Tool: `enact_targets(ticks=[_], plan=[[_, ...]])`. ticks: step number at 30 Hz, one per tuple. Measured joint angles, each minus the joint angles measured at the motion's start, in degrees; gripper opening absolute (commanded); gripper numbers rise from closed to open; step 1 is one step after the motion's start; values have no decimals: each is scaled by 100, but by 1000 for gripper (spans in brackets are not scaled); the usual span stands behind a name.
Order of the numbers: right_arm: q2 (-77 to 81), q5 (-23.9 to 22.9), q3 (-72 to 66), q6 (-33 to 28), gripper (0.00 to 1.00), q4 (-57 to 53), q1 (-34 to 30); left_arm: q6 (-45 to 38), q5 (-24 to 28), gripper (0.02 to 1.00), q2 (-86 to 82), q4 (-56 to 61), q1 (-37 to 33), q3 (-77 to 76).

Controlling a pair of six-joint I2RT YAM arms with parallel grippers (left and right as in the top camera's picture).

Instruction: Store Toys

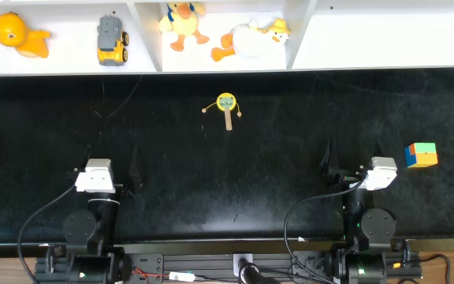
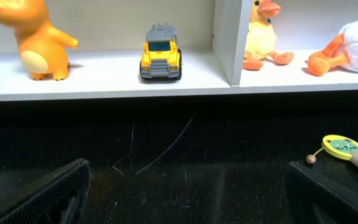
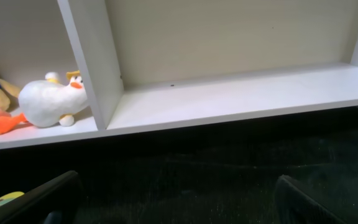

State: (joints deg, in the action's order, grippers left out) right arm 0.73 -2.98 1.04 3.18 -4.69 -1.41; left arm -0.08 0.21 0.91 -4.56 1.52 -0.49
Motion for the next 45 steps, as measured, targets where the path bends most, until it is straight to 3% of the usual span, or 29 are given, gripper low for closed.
enact_targets(ticks=[12,18,25,36,45], plan=[[214,-199,17,-315,996,-179,26,0,0,998,-2,0,0,0],[2065,-195,1128,-173,996,-2083,389,0,15,998,-4,-2,0,0],[4315,-339,3449,870,993,-3886,1550,0,22,998,-4,0,2,0],[7967,-1506,5530,3272,998,-4181,3871,0,22,998,-4,0,0,0],[9976,-1980,6704,3810,974,-4168,4767,0,22,998,-4,0,0,0]])
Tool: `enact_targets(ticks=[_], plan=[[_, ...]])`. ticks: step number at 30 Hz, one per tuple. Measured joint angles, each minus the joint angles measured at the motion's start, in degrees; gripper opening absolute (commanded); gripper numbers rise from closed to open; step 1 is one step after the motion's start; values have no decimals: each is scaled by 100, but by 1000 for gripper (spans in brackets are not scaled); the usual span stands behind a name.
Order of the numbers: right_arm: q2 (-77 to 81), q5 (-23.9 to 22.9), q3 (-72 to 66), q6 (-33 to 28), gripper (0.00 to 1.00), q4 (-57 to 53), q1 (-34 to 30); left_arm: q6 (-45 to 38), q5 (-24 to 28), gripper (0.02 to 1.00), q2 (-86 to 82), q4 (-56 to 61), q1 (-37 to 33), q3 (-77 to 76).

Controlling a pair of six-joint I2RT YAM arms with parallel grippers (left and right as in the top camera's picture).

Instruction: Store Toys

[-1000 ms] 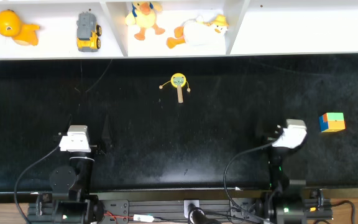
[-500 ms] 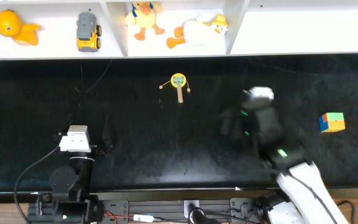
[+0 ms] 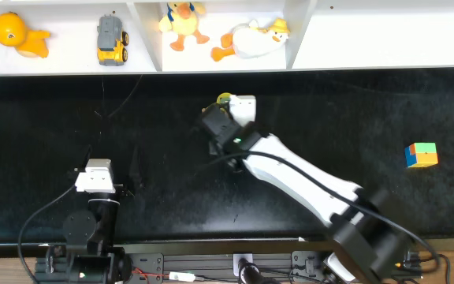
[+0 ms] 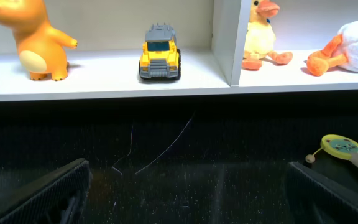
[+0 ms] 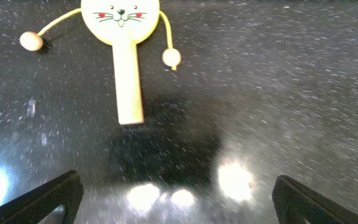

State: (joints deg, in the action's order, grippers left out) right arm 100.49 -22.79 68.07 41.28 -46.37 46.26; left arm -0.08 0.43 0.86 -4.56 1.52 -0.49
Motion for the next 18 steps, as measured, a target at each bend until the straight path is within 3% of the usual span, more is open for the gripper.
enact_targets(ticks=[14,18], plan=[[916,-299,431,146,923,463,20,0,0,998,0,0,2,0],[1067,-302,431,153,869,688,-15,0,0,998,0,2,0,0]])
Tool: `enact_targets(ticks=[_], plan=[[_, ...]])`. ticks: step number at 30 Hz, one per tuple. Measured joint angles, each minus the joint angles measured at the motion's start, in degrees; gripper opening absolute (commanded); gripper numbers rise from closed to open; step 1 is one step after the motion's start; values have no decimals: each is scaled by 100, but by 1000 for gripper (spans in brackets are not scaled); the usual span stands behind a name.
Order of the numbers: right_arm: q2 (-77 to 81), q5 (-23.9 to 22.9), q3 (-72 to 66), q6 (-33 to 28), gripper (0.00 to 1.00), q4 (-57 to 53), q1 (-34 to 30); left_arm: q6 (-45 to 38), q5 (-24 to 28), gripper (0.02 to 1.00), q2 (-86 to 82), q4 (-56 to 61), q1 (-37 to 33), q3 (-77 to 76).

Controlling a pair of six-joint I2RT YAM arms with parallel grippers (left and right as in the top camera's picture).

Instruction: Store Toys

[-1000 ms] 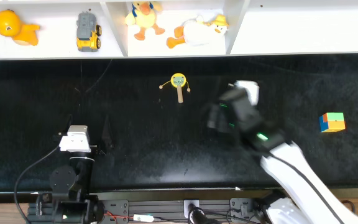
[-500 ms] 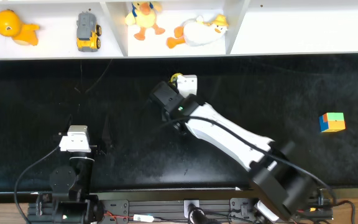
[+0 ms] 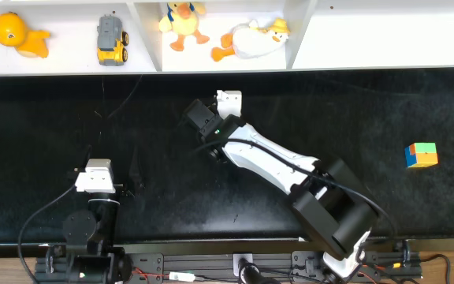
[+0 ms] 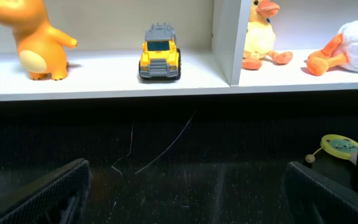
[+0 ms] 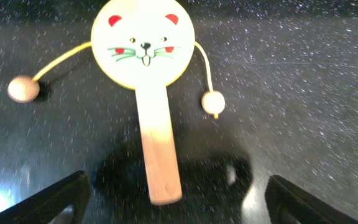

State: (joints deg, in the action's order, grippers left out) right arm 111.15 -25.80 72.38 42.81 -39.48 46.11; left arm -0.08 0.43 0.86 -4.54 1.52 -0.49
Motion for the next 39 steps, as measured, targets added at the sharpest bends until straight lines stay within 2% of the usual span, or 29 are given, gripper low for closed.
enact_targets(ticks=[2,6,7,13,14,16,18,20,23,29,35,39], plan=[[70,-17,7,15,847,127,-13,0,0,998,0,-2,2,0],[133,-20,44,26,700,262,-33,2,0,998,0,-2,0,0],[151,-17,50,26,595,295,-33,0,0,998,0,-2,0,0],[210,-2,85,17,200,387,-33,2,0,998,0,-2,0,0],[212,2,85,24,104,382,-33,0,0,998,0,0,0,0],[210,11,87,57,60,361,-31,2,0,998,0,-2,0,0],[197,13,96,81,49,293,-33,2,0,998,0,0,0,0],[140,61,79,46,84,168,-33,2,0,998,0,0,0,0],[-162,155,-227,-28,42,98,-35,2,0,998,0,-2,0,0],[-2059,262,-1731,-131,45,63,-275,2,0,998,0,0,2,0],[-4277,269,-2776,-603,47,-732,-1392,2,0,998,0,-2,0,0],[-4992,361,-2778,-1449,45,-1093,-2371,2,0,998,0,-2,0,0]])
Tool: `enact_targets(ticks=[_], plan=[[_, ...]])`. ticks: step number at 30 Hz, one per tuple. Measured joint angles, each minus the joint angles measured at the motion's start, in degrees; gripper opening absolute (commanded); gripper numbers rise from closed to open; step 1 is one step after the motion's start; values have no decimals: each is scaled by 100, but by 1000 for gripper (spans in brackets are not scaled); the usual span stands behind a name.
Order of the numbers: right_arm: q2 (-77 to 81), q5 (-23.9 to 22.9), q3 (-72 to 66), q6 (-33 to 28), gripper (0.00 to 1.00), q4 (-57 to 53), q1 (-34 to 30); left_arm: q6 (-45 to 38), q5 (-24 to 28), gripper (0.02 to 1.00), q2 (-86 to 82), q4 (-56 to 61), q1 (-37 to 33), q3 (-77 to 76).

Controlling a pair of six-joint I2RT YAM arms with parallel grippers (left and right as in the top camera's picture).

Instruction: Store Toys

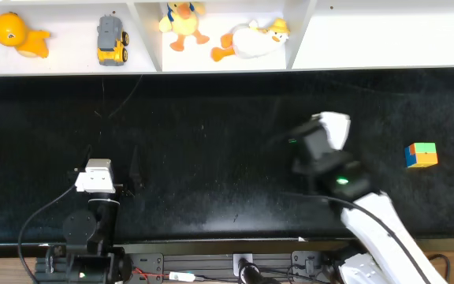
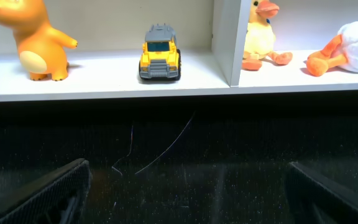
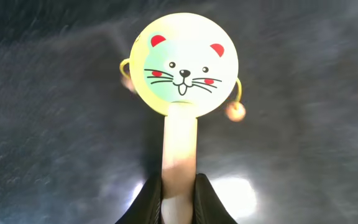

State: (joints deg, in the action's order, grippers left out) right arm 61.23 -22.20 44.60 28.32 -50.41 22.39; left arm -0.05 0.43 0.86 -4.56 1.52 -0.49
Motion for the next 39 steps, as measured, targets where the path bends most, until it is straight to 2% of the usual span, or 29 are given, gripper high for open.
enact_targets(ticks=[4,7,11,14,19,27,28,31,33,36,39], plan=[[179,184,260,-1193,42,57,-1025,0,0,996,0,2,0,0],[699,343,785,-2098,45,118,-1526,0,0,998,0,2,2,0],[1591,610,1742,-3169,42,208,-1742,0,0,998,0,2,0,0],[2332,815,2459,-3683,45,328,-1740,0,0,998,0,2,0,0],[3359,964,3287,-4072,53,540,-1692,0,0,998,0,2,0,0],[4352,1056,3821,-4258,93,1259,-1657,0,0,998,0,0,0,0],[4417,1088,3827,-4269,115,1362,-1657,0,0,998,0,0,0,0],[4535,1161,3842,-4225,354,1521,-1657,0,0,996,0,2,0,0],[4572,1169,3856,-4232,443,1504,-1657,0,0,998,0,0,2,0],[4568,1163,3915,-4218,481,1331,-1661,0,0,998,0,0,0,0],[4461,1064,3934,-4194,575,964,-1661,0,0,998,0,0,0,0]])
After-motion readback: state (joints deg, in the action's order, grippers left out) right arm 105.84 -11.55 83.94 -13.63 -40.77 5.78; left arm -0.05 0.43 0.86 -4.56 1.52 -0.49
